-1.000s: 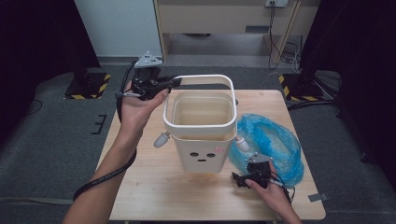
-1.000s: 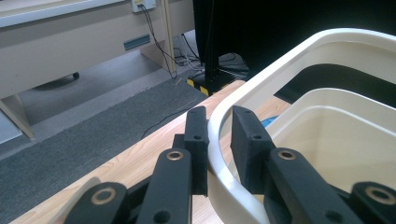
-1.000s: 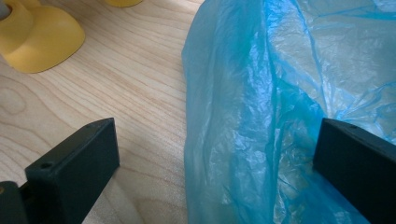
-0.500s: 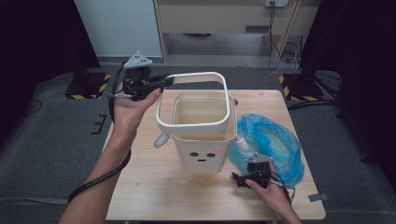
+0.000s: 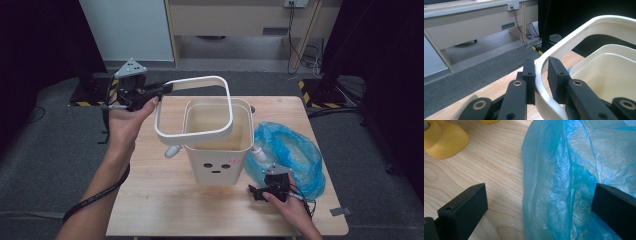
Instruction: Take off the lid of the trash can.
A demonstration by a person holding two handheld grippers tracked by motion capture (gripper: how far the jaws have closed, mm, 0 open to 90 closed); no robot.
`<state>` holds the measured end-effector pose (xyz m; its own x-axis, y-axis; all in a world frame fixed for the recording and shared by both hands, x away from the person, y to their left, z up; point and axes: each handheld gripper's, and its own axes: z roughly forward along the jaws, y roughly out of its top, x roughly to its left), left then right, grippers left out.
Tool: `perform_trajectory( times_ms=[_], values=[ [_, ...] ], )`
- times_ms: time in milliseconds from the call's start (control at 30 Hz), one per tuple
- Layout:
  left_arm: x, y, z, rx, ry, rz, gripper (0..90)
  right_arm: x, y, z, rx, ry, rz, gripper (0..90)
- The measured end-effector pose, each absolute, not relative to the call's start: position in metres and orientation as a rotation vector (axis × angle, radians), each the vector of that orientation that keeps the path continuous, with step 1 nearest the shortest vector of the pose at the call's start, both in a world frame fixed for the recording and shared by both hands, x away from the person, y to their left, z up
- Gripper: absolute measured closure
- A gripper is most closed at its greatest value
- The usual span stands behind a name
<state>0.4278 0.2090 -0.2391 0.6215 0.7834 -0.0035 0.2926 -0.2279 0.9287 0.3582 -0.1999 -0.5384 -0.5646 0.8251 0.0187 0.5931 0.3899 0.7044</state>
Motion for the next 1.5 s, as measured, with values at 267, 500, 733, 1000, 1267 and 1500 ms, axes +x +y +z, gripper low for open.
perform_trajectory(
  times_ms=[267,500,733,1000,1267,1500],
  values=[
    [0.426,0.220,-0.241,1.775,0.886,0.592,76.5,0.358,-0.200,-0.538,1.235,2.318,0.969,0.4],
    [0.424,0.232,-0.243,1.752,0.906,0.598,76.5,0.358,-0.200,-0.538,1.235,2.318,0.968,0.4],
    [0.421,0.246,-0.244,1.726,0.923,0.611,76.5,0.358,-0.200,-0.538,1.235,2.317,0.968,0.4],
    [0.419,0.261,-0.245,1.698,0.950,0.619,76.5,0.358,-0.200,-0.538,1.237,2.316,0.968,0.4],
    [0.420,0.276,-0.250,1.673,0.980,0.622,76.5,0.358,-0.200,-0.539,1.236,2.316,0.968,0.4],
    [0.421,0.290,-0.255,1.650,1.012,0.630,76.5,0.358,-0.200,-0.538,1.225,2.317,0.966,0.4]
  ],
)
